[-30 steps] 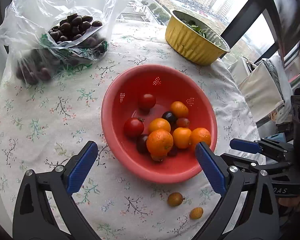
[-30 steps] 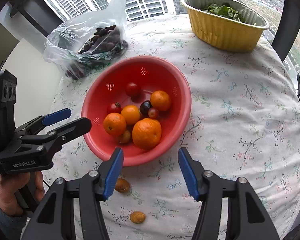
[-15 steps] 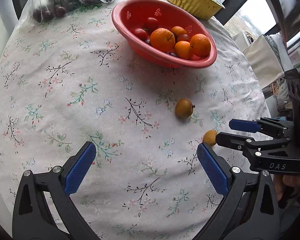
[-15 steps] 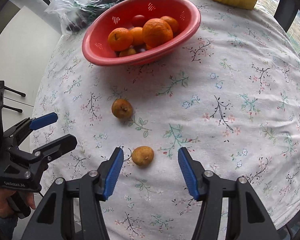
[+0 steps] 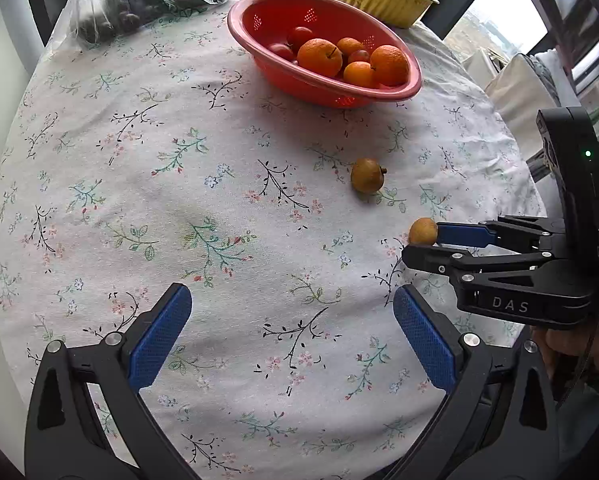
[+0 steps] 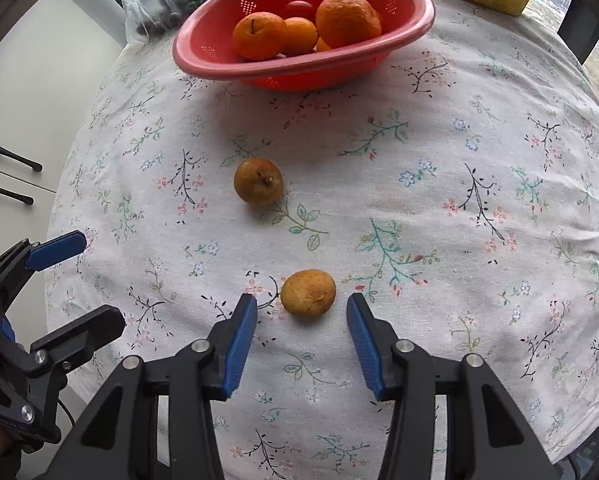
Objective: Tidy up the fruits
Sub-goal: 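Move both open grippers back to the brown fruit and small yellow fruit, then grasp the brown fruit with the left gripper while the right gripper grasps a small yellow fruit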
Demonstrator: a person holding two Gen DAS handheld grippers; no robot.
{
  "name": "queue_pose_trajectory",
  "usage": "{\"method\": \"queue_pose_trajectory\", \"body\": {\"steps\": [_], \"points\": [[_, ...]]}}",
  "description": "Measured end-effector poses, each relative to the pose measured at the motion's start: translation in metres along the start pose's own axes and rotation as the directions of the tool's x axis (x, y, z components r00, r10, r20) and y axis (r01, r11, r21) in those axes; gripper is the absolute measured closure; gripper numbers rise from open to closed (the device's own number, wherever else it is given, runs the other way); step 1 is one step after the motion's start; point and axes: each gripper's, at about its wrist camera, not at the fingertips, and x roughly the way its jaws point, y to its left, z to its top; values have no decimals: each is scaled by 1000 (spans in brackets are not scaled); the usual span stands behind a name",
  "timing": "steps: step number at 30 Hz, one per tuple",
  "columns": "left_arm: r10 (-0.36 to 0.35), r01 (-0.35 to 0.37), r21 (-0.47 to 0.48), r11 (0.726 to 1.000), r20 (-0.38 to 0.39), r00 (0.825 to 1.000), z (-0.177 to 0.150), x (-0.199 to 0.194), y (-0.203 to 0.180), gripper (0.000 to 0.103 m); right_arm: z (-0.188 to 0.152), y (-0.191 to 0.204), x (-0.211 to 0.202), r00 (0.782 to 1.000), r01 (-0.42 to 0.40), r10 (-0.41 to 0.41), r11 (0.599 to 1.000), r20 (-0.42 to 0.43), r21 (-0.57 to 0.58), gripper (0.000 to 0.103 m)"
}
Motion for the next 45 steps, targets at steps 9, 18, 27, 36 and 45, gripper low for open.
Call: {"method": "queue_pose_trajectory", "body": {"steps": [9,18,27,36,45], "points": [[10,-9,71,997,-15,1000,31,16,-25,1,0,-9,-2,999,-37,37,999,-2,14,72],[29,-26,101,994,-30,999,73,50,-50,1,-1,-33,-17,997,-78,77,996,11,49,74],[21,-16,82,997,-55,998,87,82,-56,1,7,-47,-20,1000,12,-12,1000,-4,0,74],[11,-10,76,997,-6,1000,94,91,-68,24,11,-63,-20,997,53,-55,998,-49,-44,74],[27,-28,127,992,9,1000,96,91,-73,55,20,-51,-8,997,40,-44,997,-70,-66,73]]}}
